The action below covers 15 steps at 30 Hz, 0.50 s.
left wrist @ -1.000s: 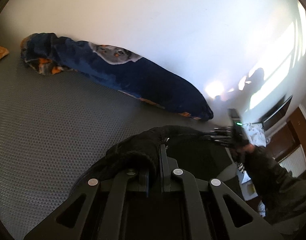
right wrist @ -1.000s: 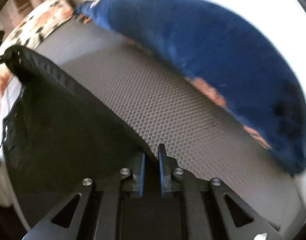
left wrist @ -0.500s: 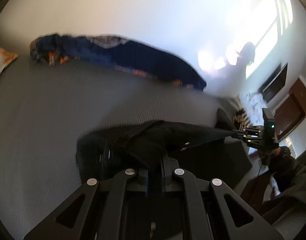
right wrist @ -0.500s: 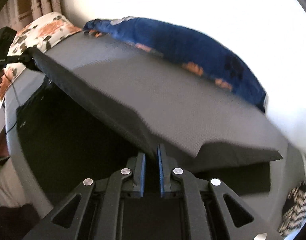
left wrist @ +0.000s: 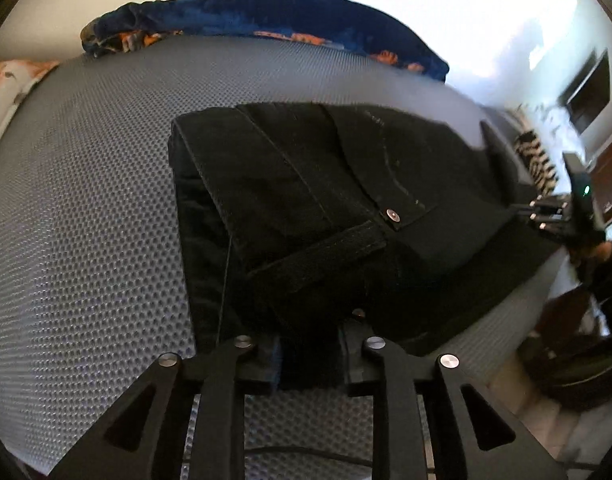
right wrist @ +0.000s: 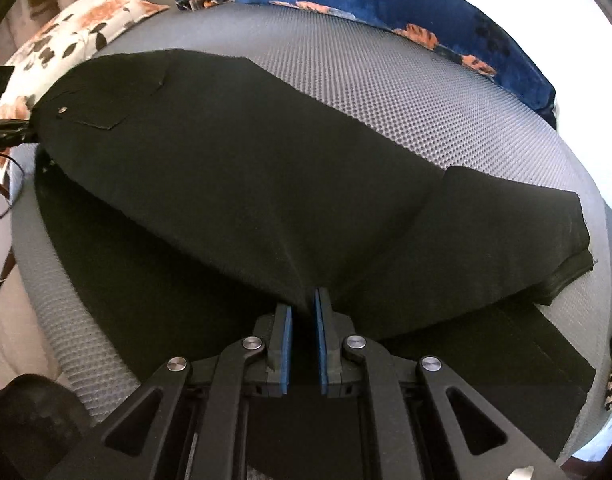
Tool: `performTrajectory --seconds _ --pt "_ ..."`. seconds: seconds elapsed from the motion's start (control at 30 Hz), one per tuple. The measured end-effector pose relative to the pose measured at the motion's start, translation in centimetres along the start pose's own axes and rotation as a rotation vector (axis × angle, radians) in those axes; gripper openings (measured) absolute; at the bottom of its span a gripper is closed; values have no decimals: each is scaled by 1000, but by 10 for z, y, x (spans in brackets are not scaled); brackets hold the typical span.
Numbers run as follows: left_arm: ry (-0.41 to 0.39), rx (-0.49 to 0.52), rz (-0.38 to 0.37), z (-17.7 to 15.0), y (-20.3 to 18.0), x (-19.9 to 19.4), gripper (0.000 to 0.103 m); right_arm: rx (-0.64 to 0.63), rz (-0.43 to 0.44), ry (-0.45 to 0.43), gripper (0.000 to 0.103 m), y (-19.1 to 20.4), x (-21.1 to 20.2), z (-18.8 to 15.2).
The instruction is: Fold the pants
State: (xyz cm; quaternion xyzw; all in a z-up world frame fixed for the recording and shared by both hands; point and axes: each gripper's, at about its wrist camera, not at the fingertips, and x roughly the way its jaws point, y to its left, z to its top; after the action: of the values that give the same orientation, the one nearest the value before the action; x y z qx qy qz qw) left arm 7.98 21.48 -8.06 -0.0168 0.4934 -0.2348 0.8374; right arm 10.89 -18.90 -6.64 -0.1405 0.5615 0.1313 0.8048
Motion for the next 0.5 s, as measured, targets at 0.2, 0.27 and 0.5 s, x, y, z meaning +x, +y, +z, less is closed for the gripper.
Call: performTrajectory --seconds 0.2,0.27,0.5 --pt "12 -15 103 -10 13 -15 77 8 -13 -2 9 -3 -1 1" --pt "-14 -80 100 -14 22 -32 76 5 -22 -4 9 -1 -1 1" --pt "-99 -500 -145 -33 37 -64 75 26 -17 -14 9 -1 -2 -1"
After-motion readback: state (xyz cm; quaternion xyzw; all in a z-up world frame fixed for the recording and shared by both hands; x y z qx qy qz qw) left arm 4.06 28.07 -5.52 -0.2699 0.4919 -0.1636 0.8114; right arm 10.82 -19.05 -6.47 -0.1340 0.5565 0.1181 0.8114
